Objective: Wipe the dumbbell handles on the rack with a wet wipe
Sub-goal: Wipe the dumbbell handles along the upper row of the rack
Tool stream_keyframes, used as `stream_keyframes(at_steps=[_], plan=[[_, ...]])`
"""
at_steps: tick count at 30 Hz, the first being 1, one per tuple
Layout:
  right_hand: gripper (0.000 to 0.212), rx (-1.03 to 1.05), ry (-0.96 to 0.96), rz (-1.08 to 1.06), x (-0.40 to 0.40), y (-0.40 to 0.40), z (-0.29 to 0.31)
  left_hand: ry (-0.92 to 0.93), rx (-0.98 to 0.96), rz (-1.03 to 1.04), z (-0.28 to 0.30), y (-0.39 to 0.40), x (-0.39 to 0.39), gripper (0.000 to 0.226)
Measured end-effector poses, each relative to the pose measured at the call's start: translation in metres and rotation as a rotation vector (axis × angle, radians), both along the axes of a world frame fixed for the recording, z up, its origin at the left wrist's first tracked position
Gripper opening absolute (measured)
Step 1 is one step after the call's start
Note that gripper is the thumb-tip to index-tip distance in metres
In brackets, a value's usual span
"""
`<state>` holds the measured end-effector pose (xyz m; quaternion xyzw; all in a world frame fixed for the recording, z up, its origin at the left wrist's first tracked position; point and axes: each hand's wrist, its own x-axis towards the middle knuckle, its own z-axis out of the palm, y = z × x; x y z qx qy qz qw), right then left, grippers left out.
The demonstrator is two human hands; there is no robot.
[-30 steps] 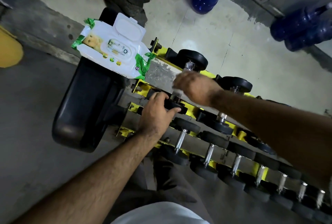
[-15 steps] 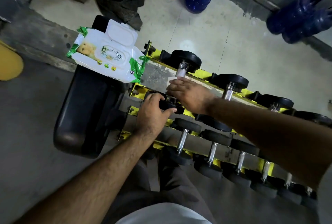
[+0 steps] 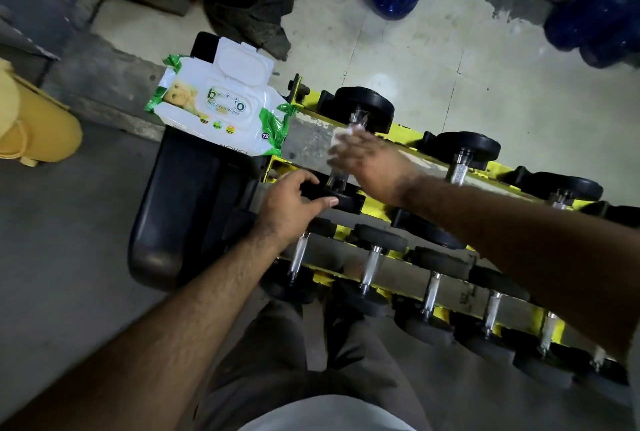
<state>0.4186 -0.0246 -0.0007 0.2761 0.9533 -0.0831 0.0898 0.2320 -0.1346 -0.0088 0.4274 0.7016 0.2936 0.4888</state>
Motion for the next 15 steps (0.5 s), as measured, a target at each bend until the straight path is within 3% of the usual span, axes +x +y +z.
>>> stream_keyframes(at_steps=[3,7,12,15], plan=[[0.049,-0.053,0.034,0.137,0.001,-0.005,0.005,-0.024,-0.029,0.0,0.001,0.002,-0.002,0.039],[0.05,0.045,0.043,-0.159,0.005,0.018,0.017,-0.014,-0.022,-0.016,0.001,0.002,-0.003,0.04],[0.039,-0.076,0.029,0.079,-0.007,-0.008,0.025,0.005,-0.007,-0.045,-0.003,0.003,-0.006,0.041],[0.037,-0.094,0.133,-0.14,-0.008,-0.008,0.043,0.064,-0.001,-0.147,-0.003,0.004,-0.007,0.046]])
